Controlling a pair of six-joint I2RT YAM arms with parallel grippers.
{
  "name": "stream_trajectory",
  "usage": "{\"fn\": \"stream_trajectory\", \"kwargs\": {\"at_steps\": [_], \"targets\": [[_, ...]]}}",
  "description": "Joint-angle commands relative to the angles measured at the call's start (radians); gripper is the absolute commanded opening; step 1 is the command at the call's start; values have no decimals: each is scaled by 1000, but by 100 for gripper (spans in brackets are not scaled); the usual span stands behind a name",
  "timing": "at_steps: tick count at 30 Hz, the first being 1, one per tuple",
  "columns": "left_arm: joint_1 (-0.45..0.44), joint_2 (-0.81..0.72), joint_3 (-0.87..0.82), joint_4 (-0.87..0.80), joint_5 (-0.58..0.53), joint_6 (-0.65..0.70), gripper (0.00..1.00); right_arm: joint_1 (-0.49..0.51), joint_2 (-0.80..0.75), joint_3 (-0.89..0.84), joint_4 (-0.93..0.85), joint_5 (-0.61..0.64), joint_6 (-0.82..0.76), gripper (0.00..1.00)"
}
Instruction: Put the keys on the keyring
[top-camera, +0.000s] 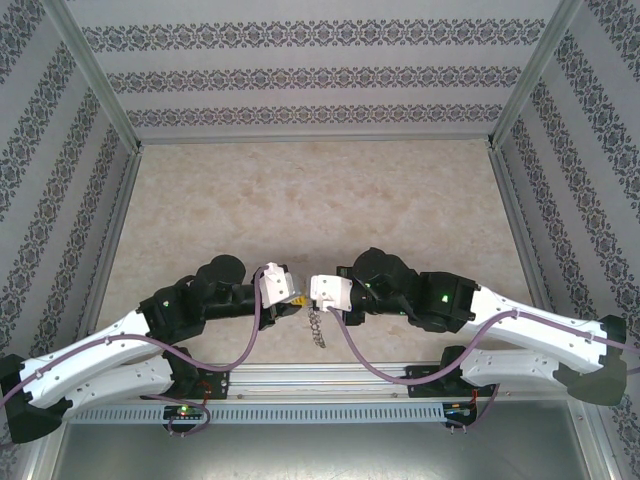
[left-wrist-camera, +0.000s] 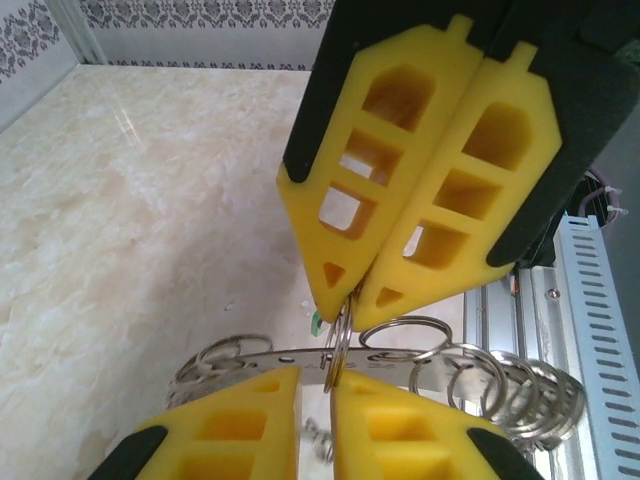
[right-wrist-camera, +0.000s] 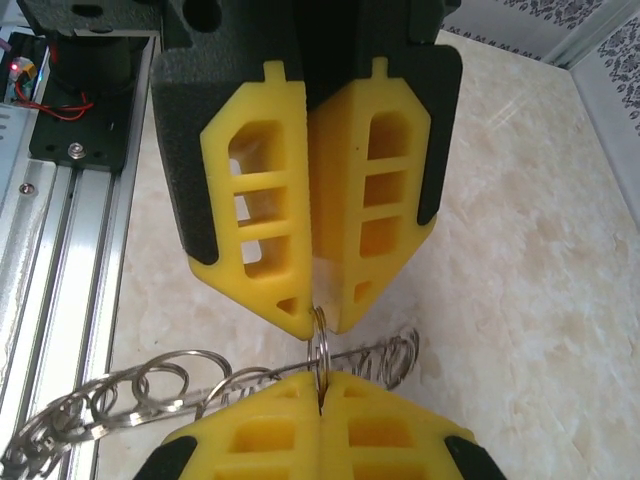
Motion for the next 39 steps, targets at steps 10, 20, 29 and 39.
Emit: {"fn": "stream_trajectory", "kwargs": {"at_steps": [10,20,29,39], "targets": [[-9,-2,-40,166,8,-48,3,17,11,1,94,11,47,0],[-9,-60,-72,250,26,-66,0,20,-53,-60,140,-98,55,5],[-9,-89,-152,534,171,-135,0,20,-106,-102,167,-144,84,12],[-9,-140,-203,643,212,-187,0,16,-147,-124,186,-122,90,11]]}}
